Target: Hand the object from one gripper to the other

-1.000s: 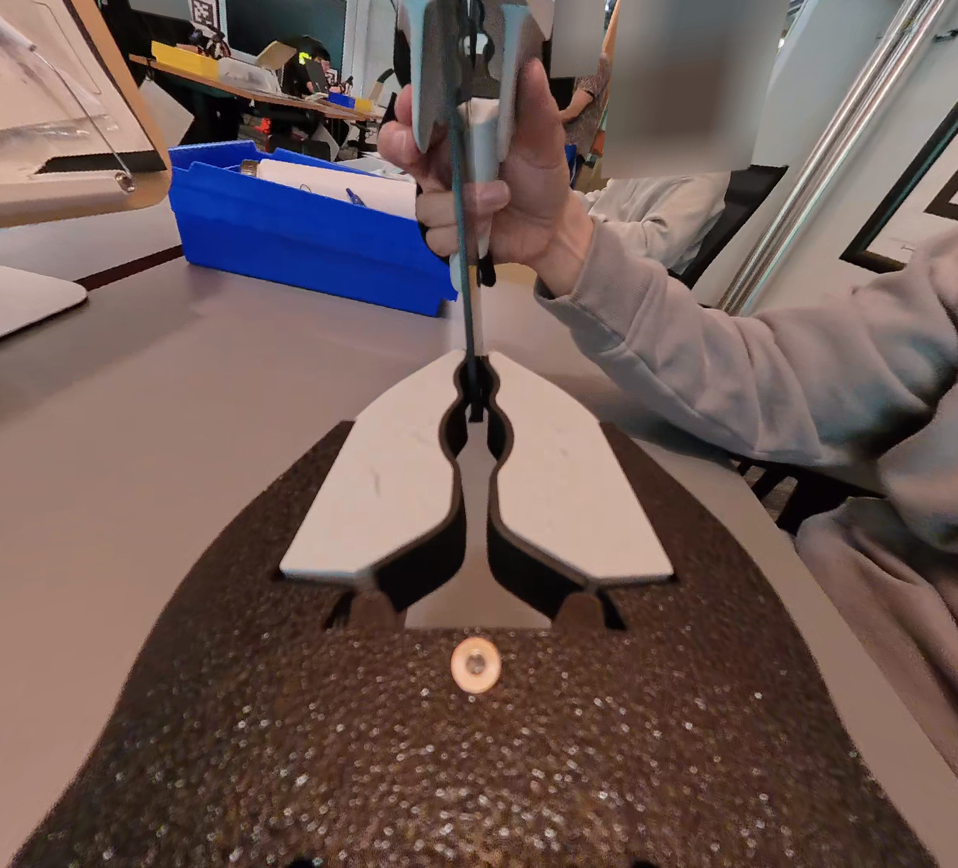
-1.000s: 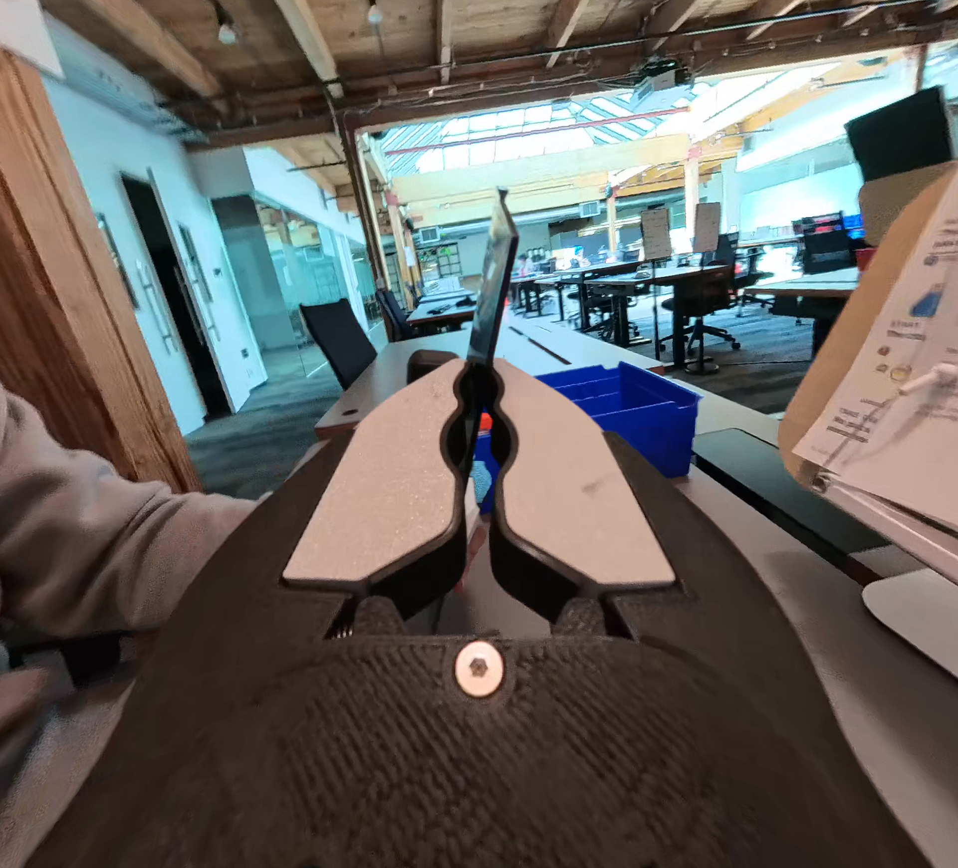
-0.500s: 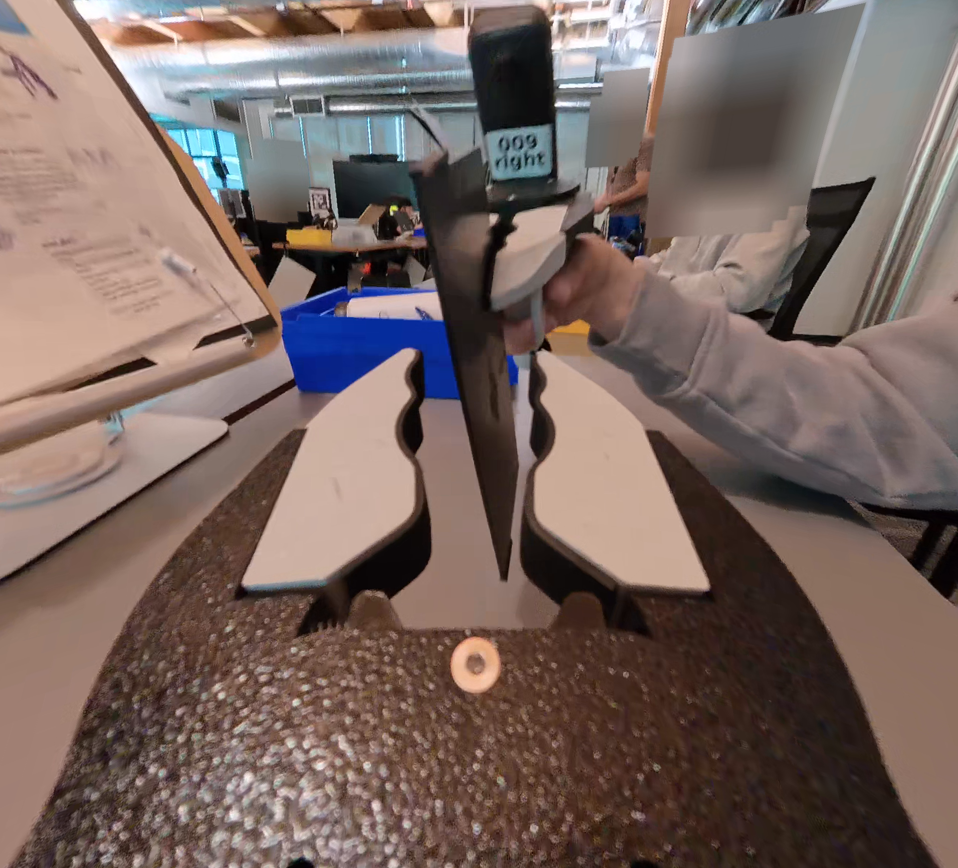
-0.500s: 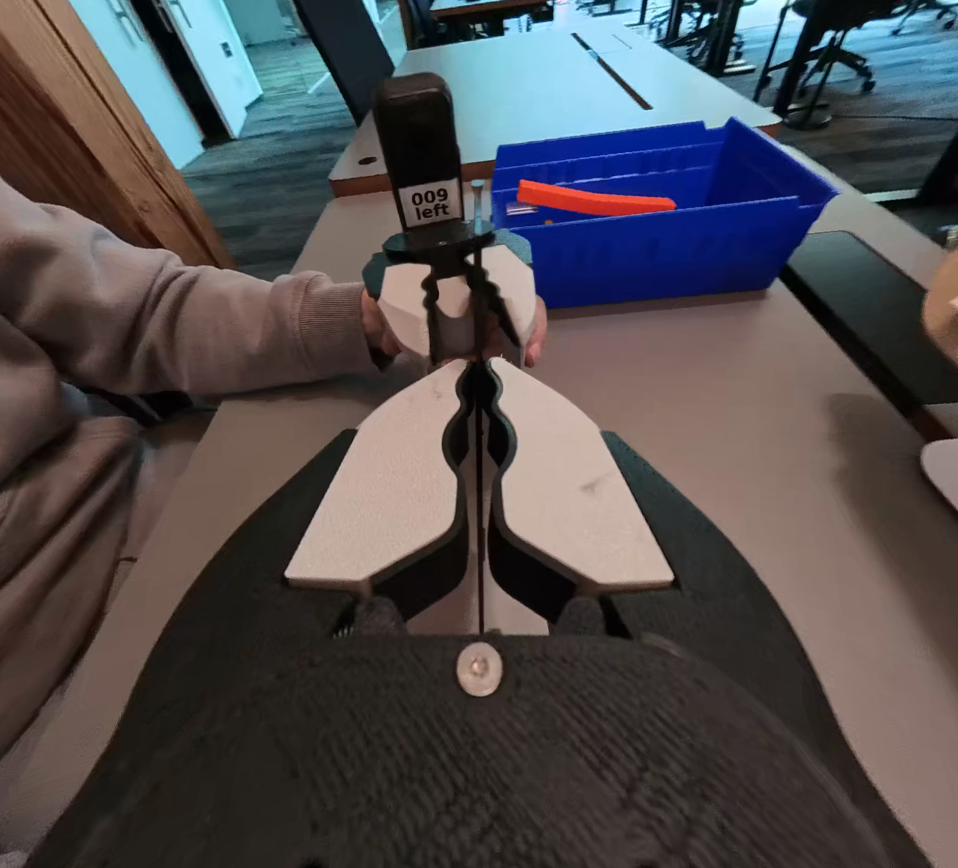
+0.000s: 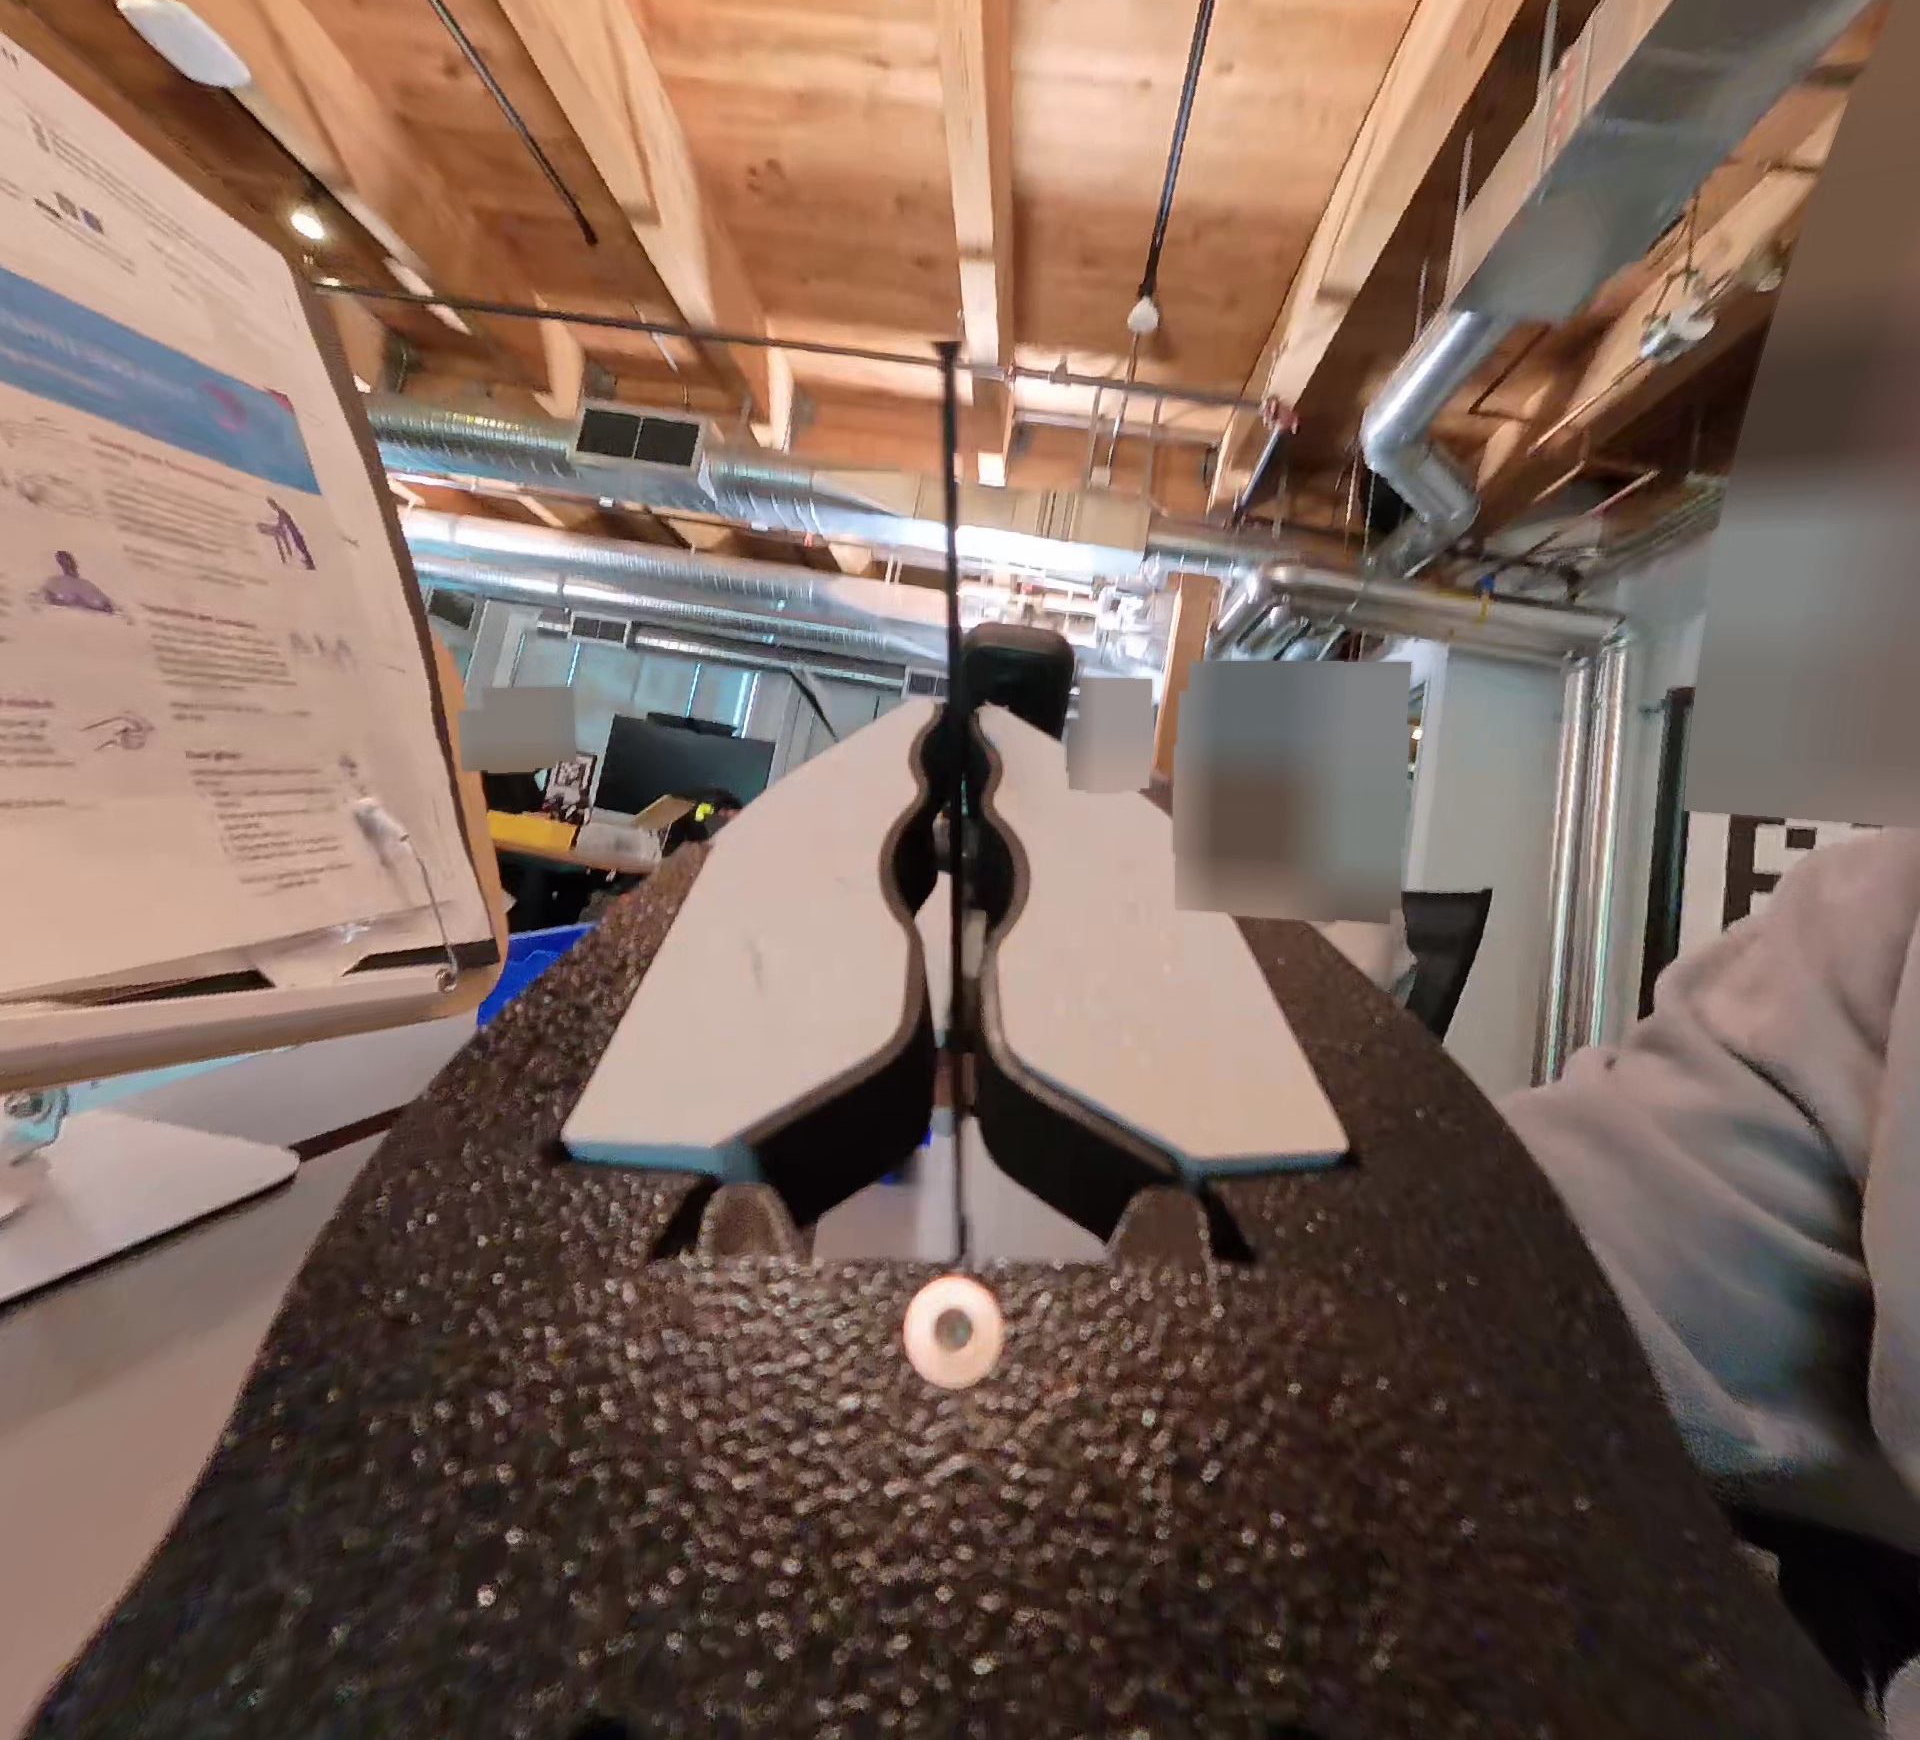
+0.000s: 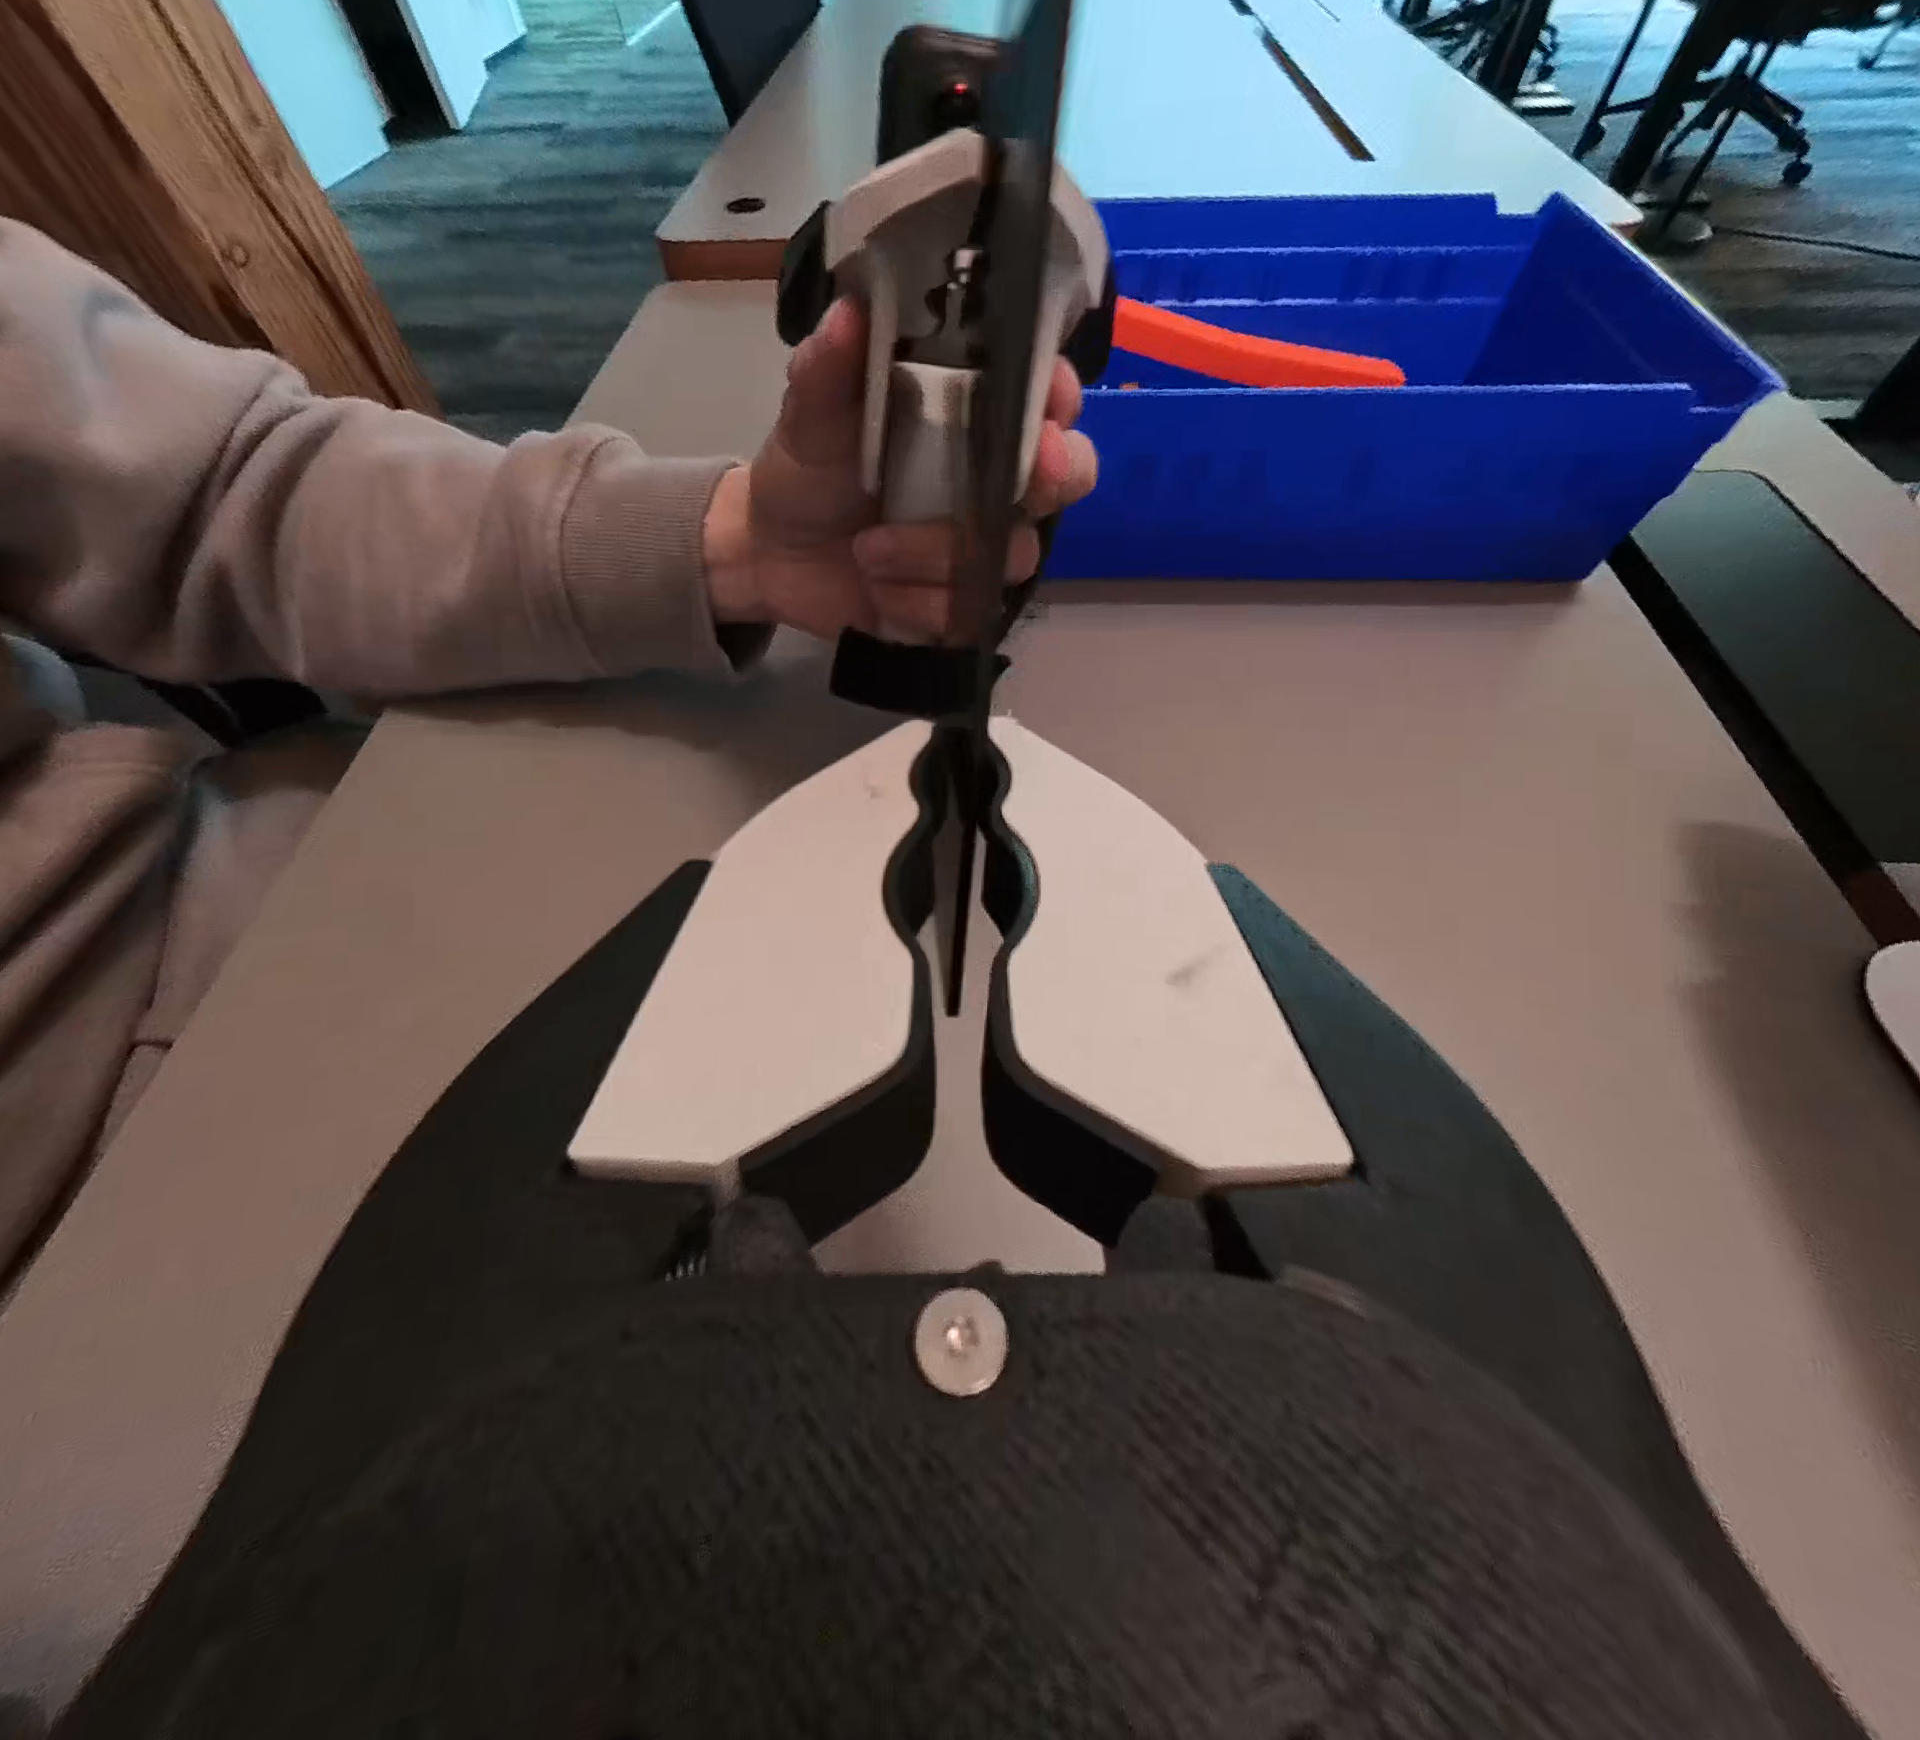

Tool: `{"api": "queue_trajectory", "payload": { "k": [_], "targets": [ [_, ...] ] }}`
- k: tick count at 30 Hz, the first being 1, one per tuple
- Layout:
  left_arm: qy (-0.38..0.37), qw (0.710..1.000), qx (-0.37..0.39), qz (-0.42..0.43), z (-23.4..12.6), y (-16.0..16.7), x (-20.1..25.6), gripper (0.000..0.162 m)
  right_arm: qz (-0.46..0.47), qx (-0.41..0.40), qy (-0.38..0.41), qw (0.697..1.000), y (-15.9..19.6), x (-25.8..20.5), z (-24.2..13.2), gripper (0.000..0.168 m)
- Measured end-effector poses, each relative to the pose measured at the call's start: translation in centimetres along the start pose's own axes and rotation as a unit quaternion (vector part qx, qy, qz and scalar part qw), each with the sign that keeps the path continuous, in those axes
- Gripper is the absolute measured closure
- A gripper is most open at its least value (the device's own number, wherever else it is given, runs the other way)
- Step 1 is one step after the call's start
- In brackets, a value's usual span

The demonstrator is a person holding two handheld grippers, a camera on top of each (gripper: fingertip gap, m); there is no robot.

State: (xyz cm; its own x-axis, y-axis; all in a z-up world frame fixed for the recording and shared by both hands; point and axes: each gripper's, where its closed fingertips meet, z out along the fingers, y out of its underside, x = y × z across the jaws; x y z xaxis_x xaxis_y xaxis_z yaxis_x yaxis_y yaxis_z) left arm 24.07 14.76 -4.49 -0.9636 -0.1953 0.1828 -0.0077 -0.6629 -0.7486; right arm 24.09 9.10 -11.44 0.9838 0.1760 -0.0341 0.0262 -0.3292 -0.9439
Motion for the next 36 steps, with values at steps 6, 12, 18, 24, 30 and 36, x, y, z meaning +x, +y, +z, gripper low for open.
{"api": "queue_trajectory", "payload": {
  "k": [6,12,18,24,30,36],
  "targets": [
    [0.0,0.992,-0.12,0.034,0.2,3.2,0.1,0.148,0.012,-0.09,-0.034,0.995,2.6,-1.6,-3.3,0.166],
    [0.026,0.965,-0.253,0.067,0.2,7.9,1.0,0.117,0.029,-0.222,-0.023,0.974,7.2,-2.7,-7.2,0.166],
    [0.031,0.93,-0.357,0.082,-1.7,9.4,0.5,0.161,0.021,-0.218,0.019,0.975,7.3,-1.1,-7.3,0.166],
    [-0.014,0.966,-0.248,0.067,-0.6,5.5,-0.5,0.16,-0.003,-0.055,0.117,0.992,2.7,2.5,-8.0,0.145],
    [-0.052,0.997,-0.048,-0.011,-1.1,0.4,-2.1,0.16,0.043,0.095,0.074,0.992,0.0,2.9,-6.9,0.115],
    [-0.007,0.998,-0.047,-0.03,-0.4,1.5,-0.9,0.161,0.015,0.134,0.038,0.99,-2.0,2.0,-4.7,0.148]
  ]
}}
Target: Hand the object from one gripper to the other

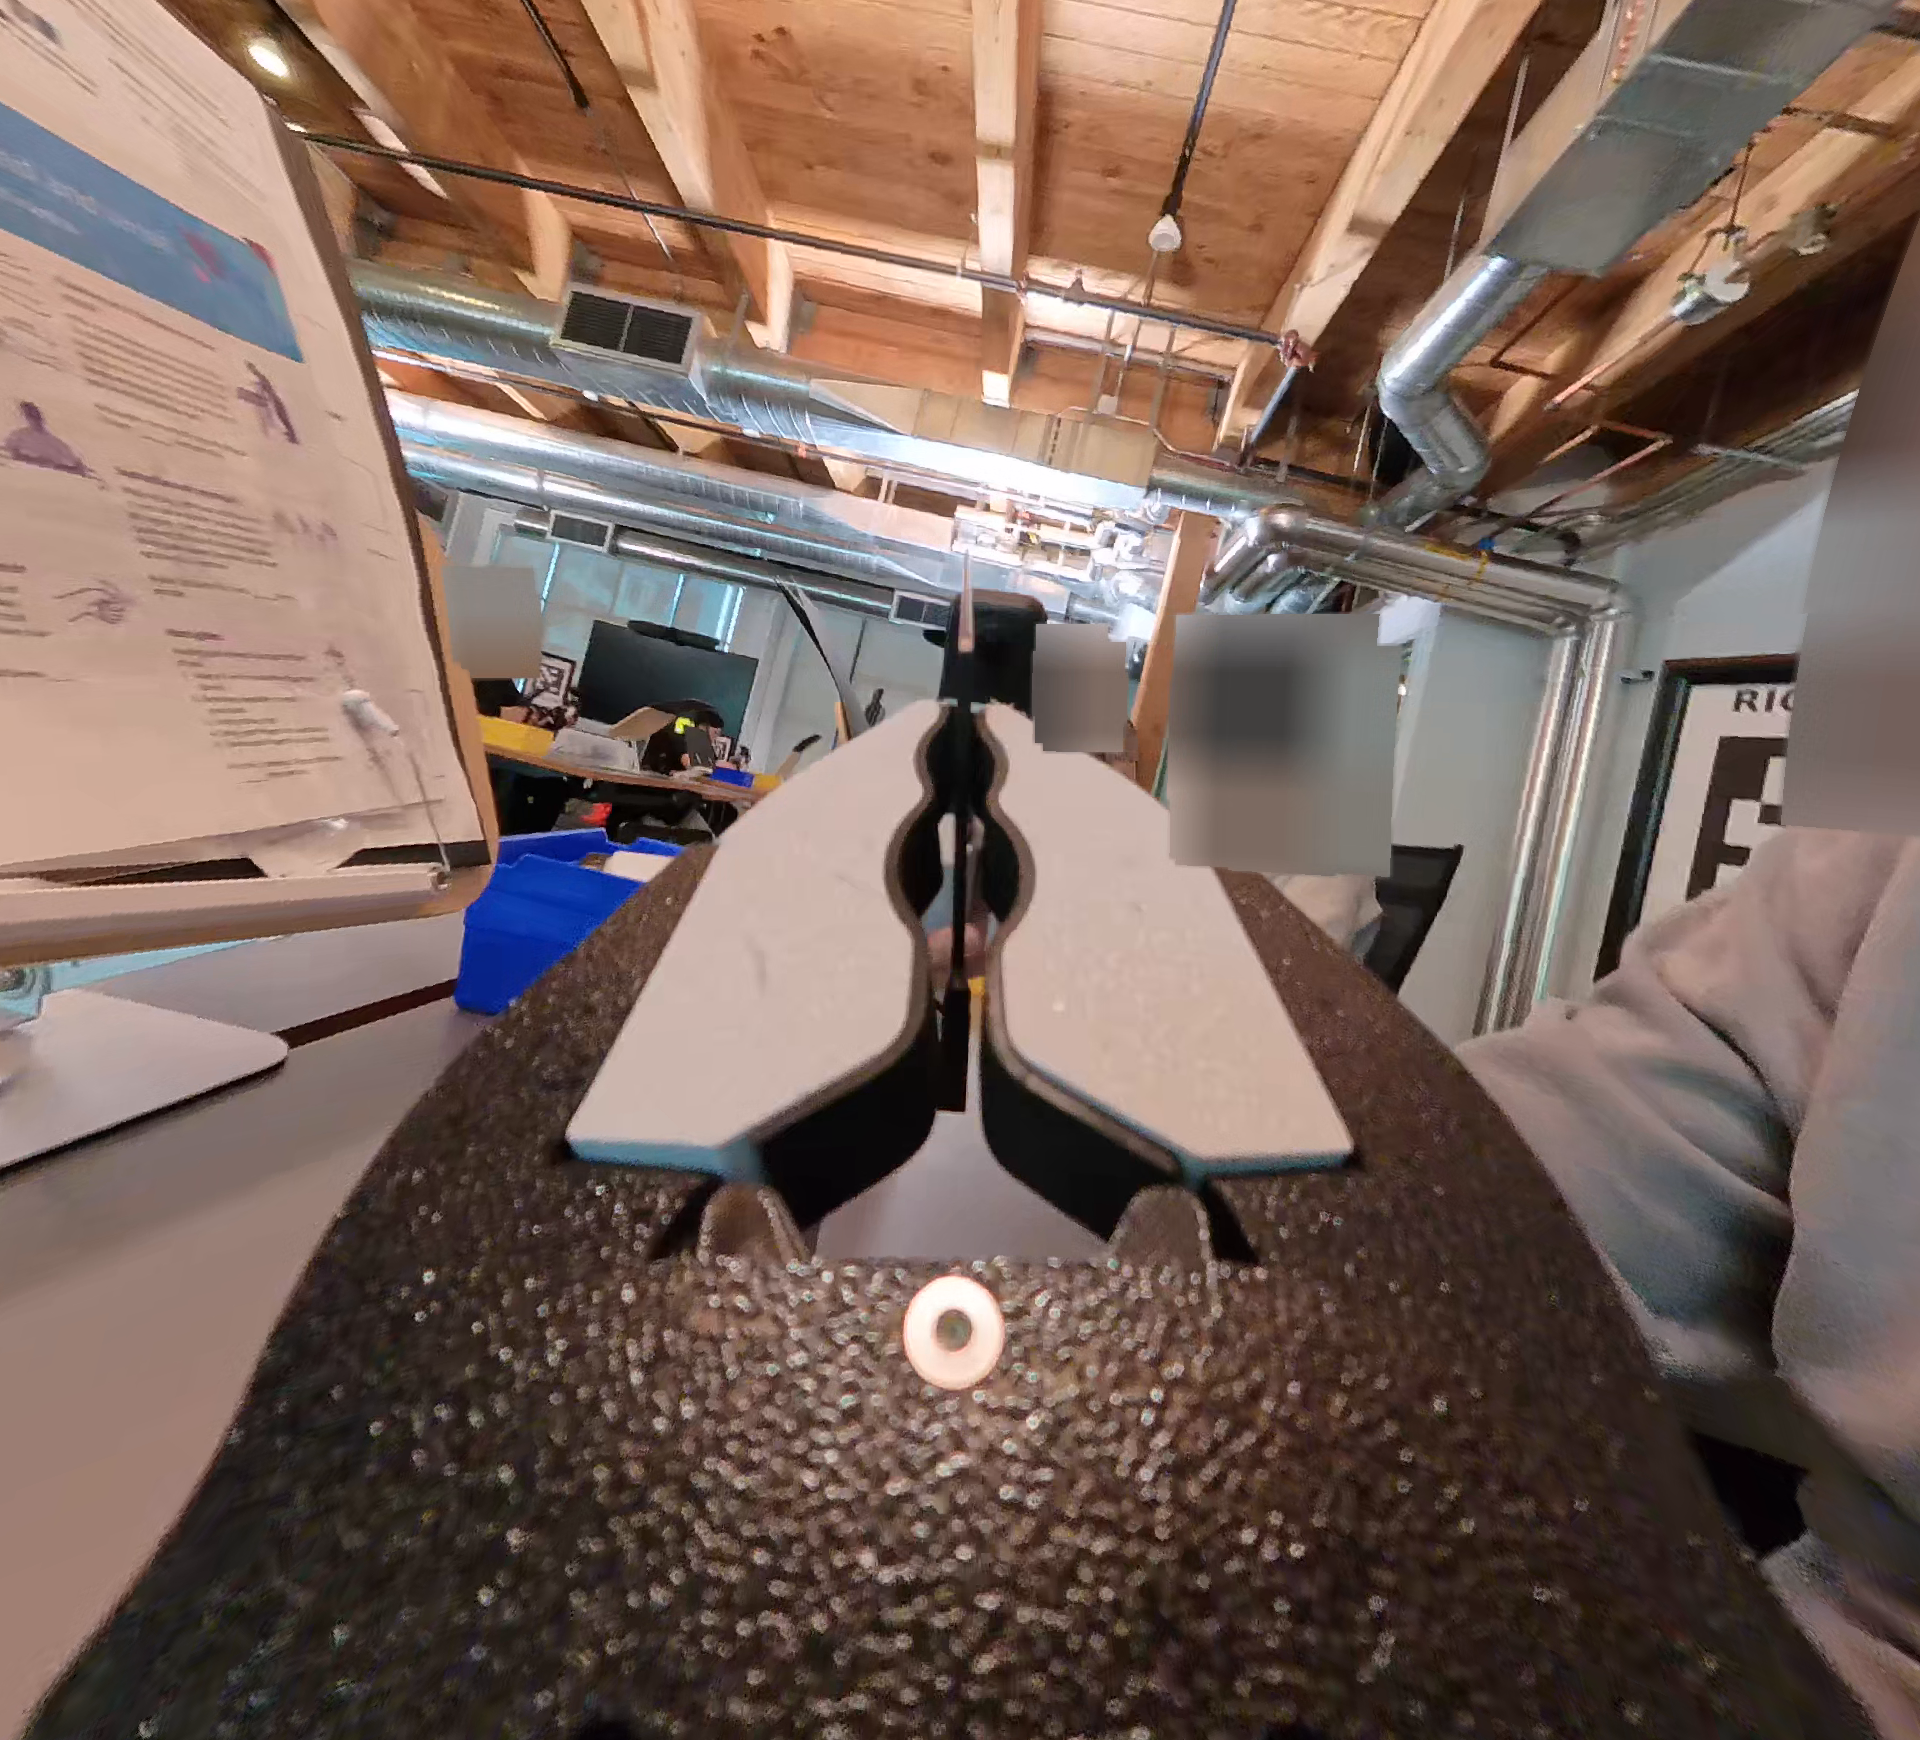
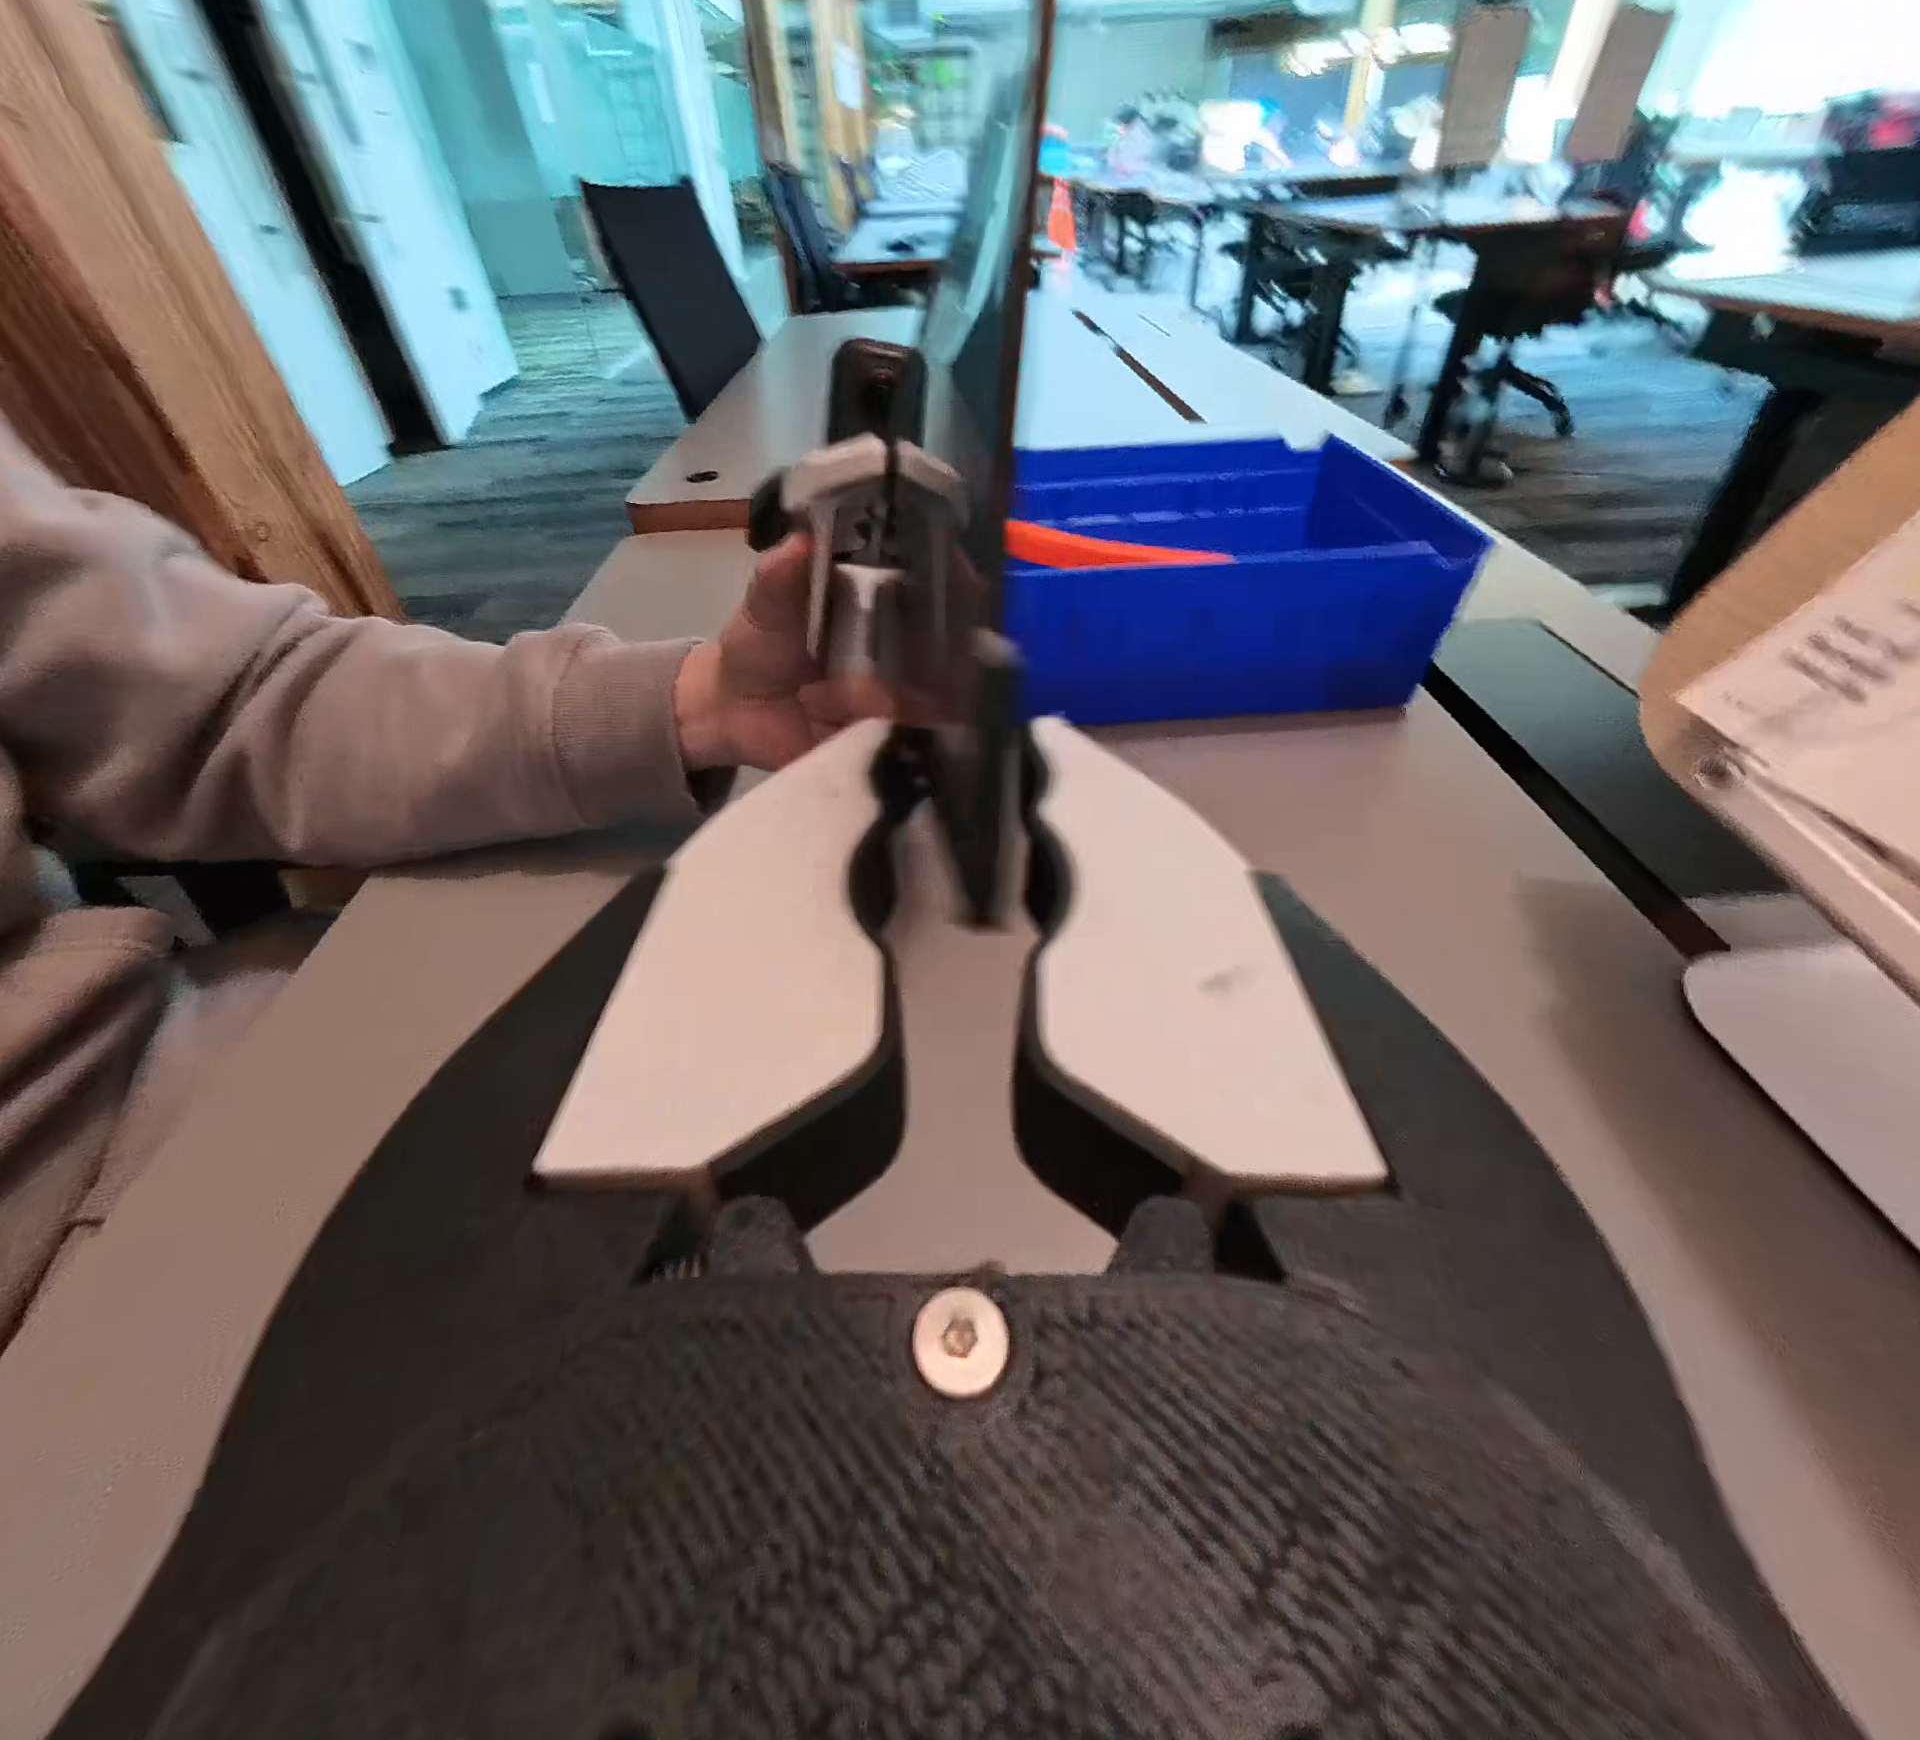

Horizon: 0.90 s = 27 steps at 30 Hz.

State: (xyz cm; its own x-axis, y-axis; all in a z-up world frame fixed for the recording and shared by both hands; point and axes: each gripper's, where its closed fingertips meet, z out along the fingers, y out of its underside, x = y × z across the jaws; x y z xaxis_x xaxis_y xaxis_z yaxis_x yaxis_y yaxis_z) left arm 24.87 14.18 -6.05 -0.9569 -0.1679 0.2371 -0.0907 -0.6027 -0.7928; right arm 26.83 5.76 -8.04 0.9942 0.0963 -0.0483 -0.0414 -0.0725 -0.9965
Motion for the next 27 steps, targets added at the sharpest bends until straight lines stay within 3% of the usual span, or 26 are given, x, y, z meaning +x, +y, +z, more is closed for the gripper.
{"api": "queue_trajectory", "payload": {
  "k": [1,5,8,11,13,15,18,19,21,22,25,27],
  "targets": [
    [0.0,1.0,-0.006,0.004,0.2,0.3,0.1,0.16,-0.011,0.013,-0.023,1.0,-0.5,-0.7,0.0,0.164],
    [0.03,0.999,-0.03,0.006,0.3,0.8,1.0,0.161,-0.006,-0.005,-0.054,0.999,-0.7,-1.8,-0.6,0.166],
    [0.04,0.992,-0.118,0.033,0.3,3.1,1.3,0.161,0.012,-0.061,-0.065,0.996,0.5,-2.4,-2.0,0.167],
    [0.017,0.967,-0.241,0.08,0.0,6.3,0.8,0.134,0.038,-0.16,-0.043,0.985,3.1,-2.4,-4.0,0.166],
    [0.008,0.947,-0.302,0.112,-0.4,8.0,0.7,0.124,0.028,-0.229,-0.028,0.973,5.0,-2.5,-5.0,0.166],
    [-0.002,0.928,-0.345,0.139,-0.5,9.4,0.4,0.121,0.02,-0.243,-0.053,0.968,5.2,-3.5,-4.7,0.166],
    [0.007,0.905,-0.394,0.158,-0.7,11.4,0.6,0.124,0.003,-0.255,-0.062,0.965,5.1,-4.1,-3.2,0.166],
    [0.02,0.901,-0.404,0.159,-0.7,11.9,1.0,0.13,-0.001,-0.258,-0.061,0.964,5.1,-4.1,-2.7,0.166],
    [0.042,0.893,-0.42,0.156,-1.0,12.5,1.5,0.16,-0.012,-0.254,-0.056,0.965,4.9,-3.9,-2.0,0.166],
    [0.025,0.891,-0.426,0.155,-1.0,12.5,1.0,0.16,-0.018,-0.249,-0.045,0.967,4.7,-3.6,-1.8,0.166],
    [0.0,0.917,-0.38,0.121,-0.5,11.1,0.2,0.16,-0.029,-0.18,-0.016,0.983,2.6,-2.6,-1.0,0.165],
    [-0.018,0.942,-0.32,0.1,0.1,9.4,-0.3,0.161,-0.022,-0.126,0.003,0.992,1.0,-1.9,-0.6,0.152]
  ]
}}
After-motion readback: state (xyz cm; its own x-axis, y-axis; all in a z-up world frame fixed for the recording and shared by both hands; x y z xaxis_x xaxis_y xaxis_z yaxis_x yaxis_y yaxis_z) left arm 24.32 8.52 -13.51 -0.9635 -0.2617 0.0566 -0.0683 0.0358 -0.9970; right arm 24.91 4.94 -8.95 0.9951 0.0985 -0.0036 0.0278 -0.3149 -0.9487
